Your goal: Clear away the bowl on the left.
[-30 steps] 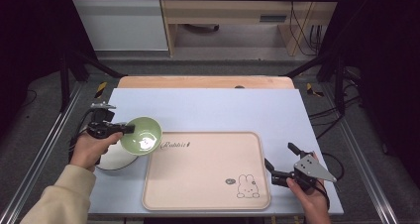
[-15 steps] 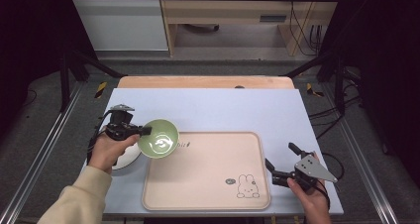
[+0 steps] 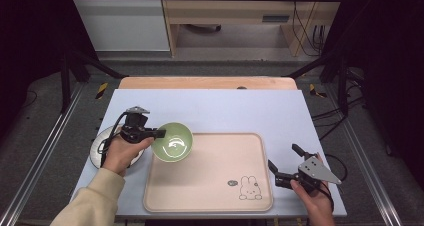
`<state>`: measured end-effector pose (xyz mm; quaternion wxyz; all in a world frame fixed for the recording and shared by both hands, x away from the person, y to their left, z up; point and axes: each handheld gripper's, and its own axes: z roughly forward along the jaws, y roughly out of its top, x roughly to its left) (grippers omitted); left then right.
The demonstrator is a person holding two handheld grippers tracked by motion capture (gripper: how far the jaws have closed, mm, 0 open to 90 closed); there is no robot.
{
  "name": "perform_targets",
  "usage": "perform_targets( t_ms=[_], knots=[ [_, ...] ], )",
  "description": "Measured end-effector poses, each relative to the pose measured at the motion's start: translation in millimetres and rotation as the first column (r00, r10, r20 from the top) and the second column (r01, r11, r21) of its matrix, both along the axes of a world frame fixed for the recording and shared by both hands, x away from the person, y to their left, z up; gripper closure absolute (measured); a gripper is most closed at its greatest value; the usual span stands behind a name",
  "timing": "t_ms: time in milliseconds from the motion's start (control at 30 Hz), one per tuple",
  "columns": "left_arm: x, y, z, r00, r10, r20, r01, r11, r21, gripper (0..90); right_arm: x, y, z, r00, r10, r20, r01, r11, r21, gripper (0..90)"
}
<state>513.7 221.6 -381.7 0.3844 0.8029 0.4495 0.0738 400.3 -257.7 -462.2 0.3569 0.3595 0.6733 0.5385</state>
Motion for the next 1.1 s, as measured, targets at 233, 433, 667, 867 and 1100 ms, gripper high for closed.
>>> perform_targets(
  t_ms=[233, 433, 667, 867, 1100],
  knots=[
    [-2.5, -10.0, -3.6, 0.9999, -0.016, -0.006, 0.016, 0.9999, -0.004, 83.2, -0.6, -1.3, 0.9, 1.0, -0.002, 0.006, 0.002, 1.0, 0.005, 4.1],
    [-3.8, -12.9, -7.2, 0.9997, -0.022, -0.013, 0.022, 0.9998, 0.001, 83.2, -0.3, -1.4, 0.9, 1.0, -0.001, 0.005, 0.001, 1.0, 0.006, 4.1],
    [-4.5, -23.3, -13.0, 0.9988, -0.043, -0.023, 0.043, 0.9991, -0.001, 83.2, -0.5, -2.0, 1.2, 1.0, -0.004, 0.003, 0.004, 1.0, 0.006, 4.1],
    [-6.8, -32.7, -15.9, 0.9978, -0.061, -0.026, 0.061, 0.9981, -0.009, 83.2, -0.5, -2.1, 1.1, 1.0, -0.005, 0.003, 0.004, 1.0, 0.006, 4.1],
    [-9.8, -45.1, -19.6, 0.9953, -0.09, -0.035, 0.09, 0.9959, -0.003, 83.3, -1.0, -1.8, 1.4, 1.0, -0.004, 0.005, 0.004, 1.0, 0.009, 4.1]
  ],
)
